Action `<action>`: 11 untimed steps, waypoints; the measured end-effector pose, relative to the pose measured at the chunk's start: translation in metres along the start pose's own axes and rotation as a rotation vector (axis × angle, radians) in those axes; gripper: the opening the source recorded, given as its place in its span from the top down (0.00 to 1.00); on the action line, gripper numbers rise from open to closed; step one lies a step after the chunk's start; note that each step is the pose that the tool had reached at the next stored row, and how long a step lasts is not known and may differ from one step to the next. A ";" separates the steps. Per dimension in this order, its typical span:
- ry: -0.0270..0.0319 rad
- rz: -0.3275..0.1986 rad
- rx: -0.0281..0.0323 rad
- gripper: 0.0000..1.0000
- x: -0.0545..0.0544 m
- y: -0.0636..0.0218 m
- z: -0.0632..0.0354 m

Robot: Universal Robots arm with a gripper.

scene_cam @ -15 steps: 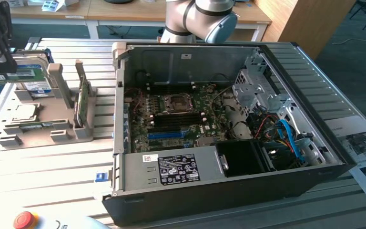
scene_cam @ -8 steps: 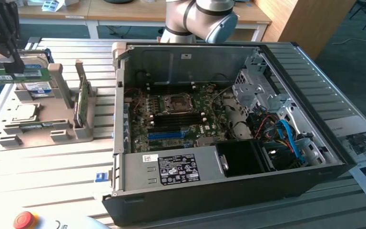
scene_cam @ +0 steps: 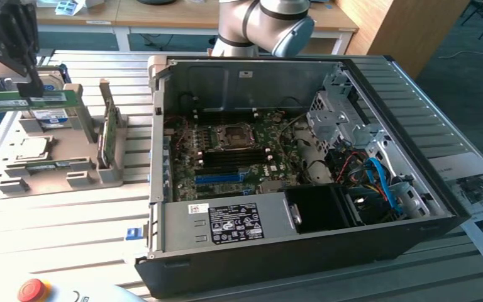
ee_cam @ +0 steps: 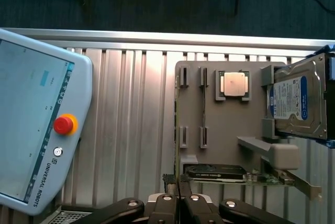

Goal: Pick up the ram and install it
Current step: 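Pick up the ram and move it above insertion slot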

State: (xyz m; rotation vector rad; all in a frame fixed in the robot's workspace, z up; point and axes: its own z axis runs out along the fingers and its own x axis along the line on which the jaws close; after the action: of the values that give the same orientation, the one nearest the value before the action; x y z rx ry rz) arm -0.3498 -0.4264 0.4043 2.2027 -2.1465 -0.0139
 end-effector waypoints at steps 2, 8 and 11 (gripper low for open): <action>0.0000 0.000 -0.0002 0.88 0.000 -0.0036 -0.0002; 0.0000 0.000 -0.0009 0.88 0.002 -0.0150 -0.0008; -0.0001 0.000 -0.0013 0.88 0.002 -0.0207 -0.0010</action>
State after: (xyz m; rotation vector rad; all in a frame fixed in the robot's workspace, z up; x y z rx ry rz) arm -0.3290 -0.4282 0.4043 2.2020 -2.1458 -0.0154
